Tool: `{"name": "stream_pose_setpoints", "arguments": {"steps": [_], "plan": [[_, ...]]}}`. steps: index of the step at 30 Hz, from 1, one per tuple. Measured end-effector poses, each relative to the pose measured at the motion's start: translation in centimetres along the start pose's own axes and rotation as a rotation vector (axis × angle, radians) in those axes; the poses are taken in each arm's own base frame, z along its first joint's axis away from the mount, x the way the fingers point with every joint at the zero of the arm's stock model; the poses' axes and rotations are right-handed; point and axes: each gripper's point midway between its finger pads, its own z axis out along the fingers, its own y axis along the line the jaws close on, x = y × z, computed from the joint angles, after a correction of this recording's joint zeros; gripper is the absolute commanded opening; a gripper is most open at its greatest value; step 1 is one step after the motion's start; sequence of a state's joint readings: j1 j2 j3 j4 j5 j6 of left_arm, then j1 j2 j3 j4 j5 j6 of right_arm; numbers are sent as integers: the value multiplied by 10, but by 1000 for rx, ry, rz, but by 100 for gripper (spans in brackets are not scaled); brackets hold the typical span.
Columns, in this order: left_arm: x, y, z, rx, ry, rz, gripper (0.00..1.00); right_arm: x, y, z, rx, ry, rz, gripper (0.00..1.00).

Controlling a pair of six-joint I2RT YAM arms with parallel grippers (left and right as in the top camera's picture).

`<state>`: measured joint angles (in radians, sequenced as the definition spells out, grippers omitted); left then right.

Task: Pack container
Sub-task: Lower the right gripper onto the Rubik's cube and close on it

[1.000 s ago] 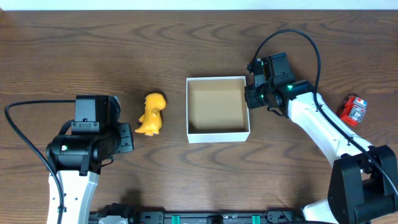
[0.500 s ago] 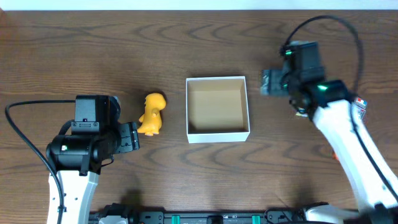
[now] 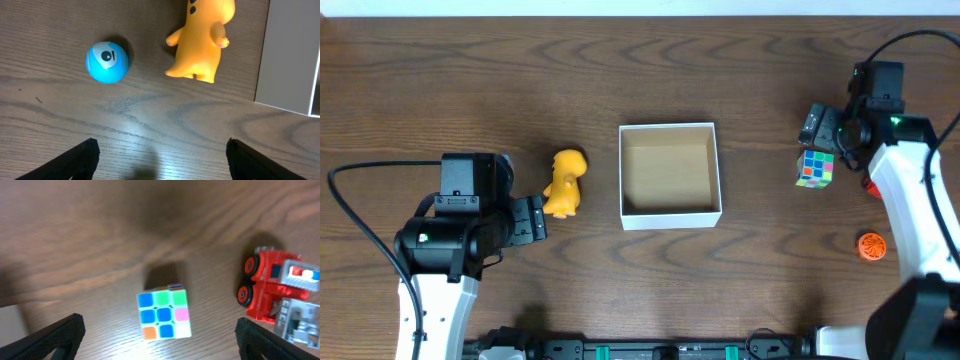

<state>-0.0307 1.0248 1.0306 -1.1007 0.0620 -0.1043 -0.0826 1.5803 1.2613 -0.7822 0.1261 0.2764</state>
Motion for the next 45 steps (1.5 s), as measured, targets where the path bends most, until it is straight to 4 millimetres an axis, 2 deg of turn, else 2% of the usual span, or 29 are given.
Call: {"name": "stream_pose_setpoints", "arguments": {"steps": [5, 7, 9, 20, 23, 29, 31, 38, 41, 45], "plan": [[0, 0, 0, 0, 0, 0, 85, 15, -3, 38, 25, 99, -9, 99], [0, 0, 0, 1, -1, 2, 90, 22, -2, 49, 27, 133, -15, 99], [0, 0, 0, 2, 0, 1, 90, 28, -2, 61, 30, 164, -18, 99], [-1, -1, 0, 3, -3, 0, 91, 56, -3, 101, 55, 281, -38, 99], [-1, -1, 0, 3, -4, 0, 91, 61, -2, 107, 50, 304, -39, 98], [-1, -1, 0, 3, -4, 0, 91, 64, 2, 108, 29, 317, -44, 72], [-1, -1, 0, 3, -4, 0, 91, 65, 2, 108, 26, 319, -44, 66], [-1, -1, 0, 3, -4, 0, 91, 65, 4, 109, 18, 321, -40, 56], [-1, -1, 0, 3, -4, 0, 91, 65, 4, 108, 17, 322, -40, 48], [-1, -1, 0, 3, -4, 0, 91, 65, 4, 109, 17, 322, -41, 49]]}}
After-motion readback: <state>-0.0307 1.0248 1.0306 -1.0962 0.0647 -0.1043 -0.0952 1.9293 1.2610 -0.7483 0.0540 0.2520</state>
